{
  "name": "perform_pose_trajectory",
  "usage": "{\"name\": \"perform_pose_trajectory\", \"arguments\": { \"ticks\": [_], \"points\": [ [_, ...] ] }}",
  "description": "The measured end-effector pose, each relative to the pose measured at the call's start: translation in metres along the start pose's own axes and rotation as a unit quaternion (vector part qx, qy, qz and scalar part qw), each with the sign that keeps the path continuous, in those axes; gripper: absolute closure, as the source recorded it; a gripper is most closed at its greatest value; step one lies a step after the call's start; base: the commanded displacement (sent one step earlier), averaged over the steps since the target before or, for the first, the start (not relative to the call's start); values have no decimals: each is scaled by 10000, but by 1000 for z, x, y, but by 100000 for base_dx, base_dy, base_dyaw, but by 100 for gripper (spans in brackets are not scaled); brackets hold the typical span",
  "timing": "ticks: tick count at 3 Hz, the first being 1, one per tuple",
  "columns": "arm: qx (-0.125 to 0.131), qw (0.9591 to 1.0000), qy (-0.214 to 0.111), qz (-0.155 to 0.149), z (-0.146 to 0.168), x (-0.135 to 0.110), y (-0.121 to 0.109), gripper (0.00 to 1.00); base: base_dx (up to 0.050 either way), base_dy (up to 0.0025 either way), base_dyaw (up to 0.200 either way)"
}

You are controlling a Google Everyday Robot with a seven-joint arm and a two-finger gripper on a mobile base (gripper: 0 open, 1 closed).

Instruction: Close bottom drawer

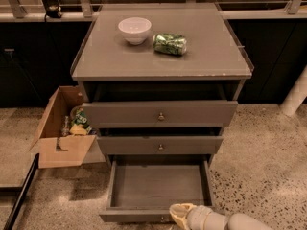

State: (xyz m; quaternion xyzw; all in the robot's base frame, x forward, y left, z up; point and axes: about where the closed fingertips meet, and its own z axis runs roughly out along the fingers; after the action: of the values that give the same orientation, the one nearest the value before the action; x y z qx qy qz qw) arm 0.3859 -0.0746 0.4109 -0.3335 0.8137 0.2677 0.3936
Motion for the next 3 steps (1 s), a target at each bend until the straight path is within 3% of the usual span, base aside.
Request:
{"name": "perform_pose_trajectory", "arguments": {
  "ticks": [1,3],
  "points": [
    [-298,9995,3,-106,8,13,-1,100,0,0,0],
    [-623,9980,-31,-128,39,62,-15,100,0,0,0]
  ]
}}
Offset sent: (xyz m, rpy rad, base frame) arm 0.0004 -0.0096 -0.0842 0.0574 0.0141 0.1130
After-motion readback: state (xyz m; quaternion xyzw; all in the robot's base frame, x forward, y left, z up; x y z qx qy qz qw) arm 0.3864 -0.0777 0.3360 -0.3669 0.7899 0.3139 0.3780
